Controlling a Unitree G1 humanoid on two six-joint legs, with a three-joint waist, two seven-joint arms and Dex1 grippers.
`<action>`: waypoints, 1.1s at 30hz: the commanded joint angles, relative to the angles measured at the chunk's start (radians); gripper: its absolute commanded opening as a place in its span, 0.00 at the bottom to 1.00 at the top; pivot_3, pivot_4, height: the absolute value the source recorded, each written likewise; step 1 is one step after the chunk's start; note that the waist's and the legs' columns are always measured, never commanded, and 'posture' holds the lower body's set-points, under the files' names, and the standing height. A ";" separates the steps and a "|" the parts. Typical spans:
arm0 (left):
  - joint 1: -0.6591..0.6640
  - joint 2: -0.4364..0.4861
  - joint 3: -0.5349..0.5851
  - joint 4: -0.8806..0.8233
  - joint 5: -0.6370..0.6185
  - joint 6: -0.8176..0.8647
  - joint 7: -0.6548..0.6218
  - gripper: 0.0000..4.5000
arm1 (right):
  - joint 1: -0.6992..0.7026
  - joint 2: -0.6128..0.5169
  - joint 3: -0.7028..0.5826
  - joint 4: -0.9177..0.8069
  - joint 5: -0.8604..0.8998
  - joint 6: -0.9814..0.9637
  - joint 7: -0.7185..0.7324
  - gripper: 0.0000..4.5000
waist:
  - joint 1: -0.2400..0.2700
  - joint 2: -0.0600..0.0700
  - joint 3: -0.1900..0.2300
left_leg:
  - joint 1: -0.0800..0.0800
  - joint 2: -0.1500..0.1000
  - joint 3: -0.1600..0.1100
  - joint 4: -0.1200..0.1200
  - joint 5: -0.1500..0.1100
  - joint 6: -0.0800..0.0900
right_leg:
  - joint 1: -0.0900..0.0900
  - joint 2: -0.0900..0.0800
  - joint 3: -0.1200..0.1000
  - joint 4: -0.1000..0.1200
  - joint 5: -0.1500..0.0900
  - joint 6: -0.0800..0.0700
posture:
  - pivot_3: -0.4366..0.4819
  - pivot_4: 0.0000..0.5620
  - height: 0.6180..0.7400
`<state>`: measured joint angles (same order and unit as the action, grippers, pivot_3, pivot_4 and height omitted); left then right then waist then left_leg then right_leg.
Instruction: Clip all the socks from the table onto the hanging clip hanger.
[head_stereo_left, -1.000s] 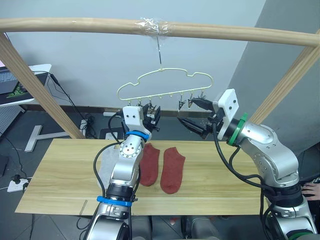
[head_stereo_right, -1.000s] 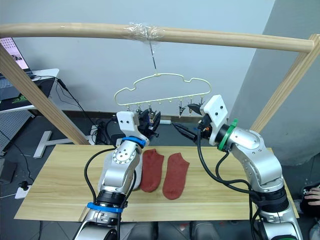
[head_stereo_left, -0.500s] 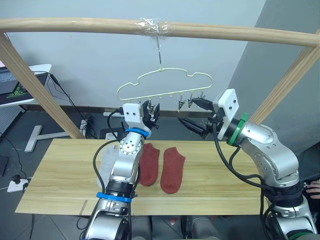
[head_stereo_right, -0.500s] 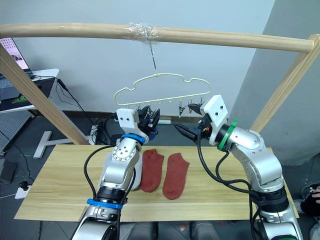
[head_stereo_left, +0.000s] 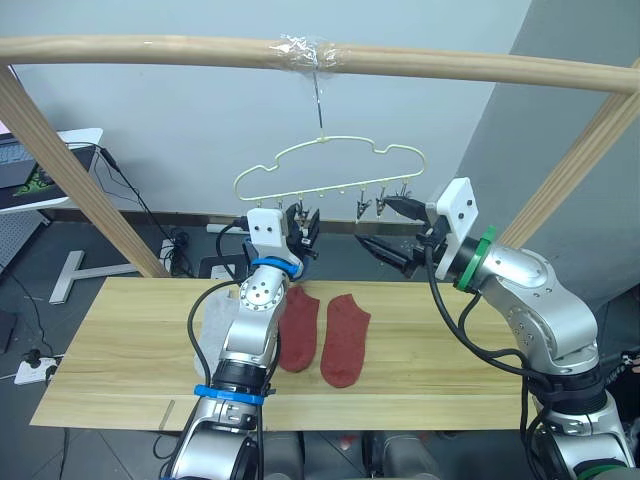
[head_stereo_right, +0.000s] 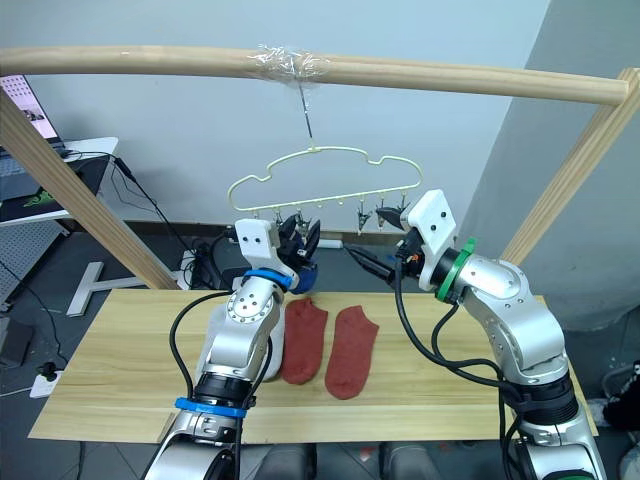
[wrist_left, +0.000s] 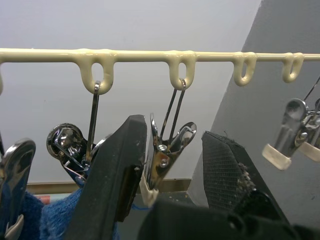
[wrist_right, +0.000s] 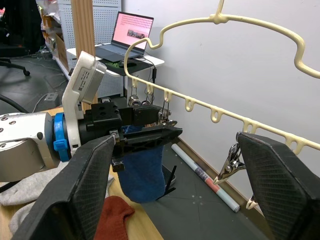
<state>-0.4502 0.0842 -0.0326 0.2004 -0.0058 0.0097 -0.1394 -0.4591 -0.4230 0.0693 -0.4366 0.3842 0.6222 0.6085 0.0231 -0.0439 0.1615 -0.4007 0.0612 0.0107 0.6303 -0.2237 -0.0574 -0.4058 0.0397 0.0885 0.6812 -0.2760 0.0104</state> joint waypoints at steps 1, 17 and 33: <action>-0.024 -0.005 0.002 -0.022 -0.001 -0.033 0.001 0.38 | -0.007 -0.006 -0.015 -0.052 0.015 -0.011 -0.005 0.91 | 0.000 0.000 0.000 | 0.000 0.000 0.000 0.000 0.000 0.000 | 0.000 0.000 0.000 0.000 0.000 0.000 | 0.57 0.23 1.00; -0.002 0.000 0.008 -0.048 -0.035 -0.010 -0.025 0.02 | 0.024 -0.005 0.046 -0.013 -0.043 -0.028 -0.015 0.91 | 0.000 0.000 0.000 | 0.000 0.000 0.000 0.000 0.000 0.000 | 0.000 0.000 0.000 0.000 0.000 0.000 | 0.59 0.23 1.00; 0.032 0.073 0.061 -0.094 -0.084 0.038 -0.084 0.02 | 0.088 0.270 0.328 0.743 -0.384 -0.300 -0.166 0.91 | 0.001 -0.001 -0.002 | 0.001 0.001 0.000 0.001 0.000 0.000 | 0.000 0.001 0.000 0.001 0.000 0.000 | 0.63 0.22 1.00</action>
<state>-0.4198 0.1533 0.0278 0.1432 -0.0942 0.0448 -0.2282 -0.3470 -0.1612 0.4083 0.2728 0.0155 0.3742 0.4438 0.0239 -0.0447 0.1600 -0.3996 0.0622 0.0113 0.6309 -0.2236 -0.0575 -0.4058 0.0406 0.0881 0.6826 -0.2758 0.0104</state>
